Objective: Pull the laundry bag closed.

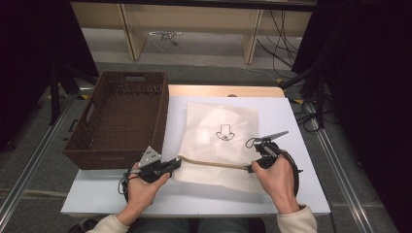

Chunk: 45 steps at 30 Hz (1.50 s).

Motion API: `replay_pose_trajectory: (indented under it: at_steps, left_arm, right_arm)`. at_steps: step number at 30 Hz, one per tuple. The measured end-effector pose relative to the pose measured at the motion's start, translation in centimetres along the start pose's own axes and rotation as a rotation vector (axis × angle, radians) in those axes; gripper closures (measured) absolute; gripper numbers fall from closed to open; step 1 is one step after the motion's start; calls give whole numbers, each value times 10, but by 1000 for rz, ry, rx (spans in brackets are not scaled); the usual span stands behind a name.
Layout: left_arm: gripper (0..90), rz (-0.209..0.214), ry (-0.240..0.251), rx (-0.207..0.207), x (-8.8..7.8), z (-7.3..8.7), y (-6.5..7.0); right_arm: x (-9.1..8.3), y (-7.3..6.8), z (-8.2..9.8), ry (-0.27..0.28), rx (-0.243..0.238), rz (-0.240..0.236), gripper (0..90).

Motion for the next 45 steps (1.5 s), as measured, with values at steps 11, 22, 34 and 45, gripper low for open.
replay_pose_trajectory:
  at_steps: [11, 22, 34, 45]
  left_arm:
    - [853, 0, 0, 1, 0, 0, 0]
    - [853, 6, 1, 13, 0, 0, 0]
    - [853, 8, 2, 12, 0, 0, 0]
    - [853, 7, 1, 14, 0, 0, -1]
  right_arm:
    - [-2, 1, 1, -3, 26, -2, 874]
    - [-3, 6, 0, 20, -2, 0, 874]
    - [-4, 6, 1, 2, 13, 5, 874]
    - [-6, 6, 3, 0, 36, 6, 874]
Point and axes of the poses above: each handheld gripper's, and its own axes: x roughly forward along the jaws, z roughly out of its underside, y roughly to its right, the point moved 2 cm from there along x, roughly forward along the jaws, and after that the axes turned 9 degrees about x, right-handed, at the moved point
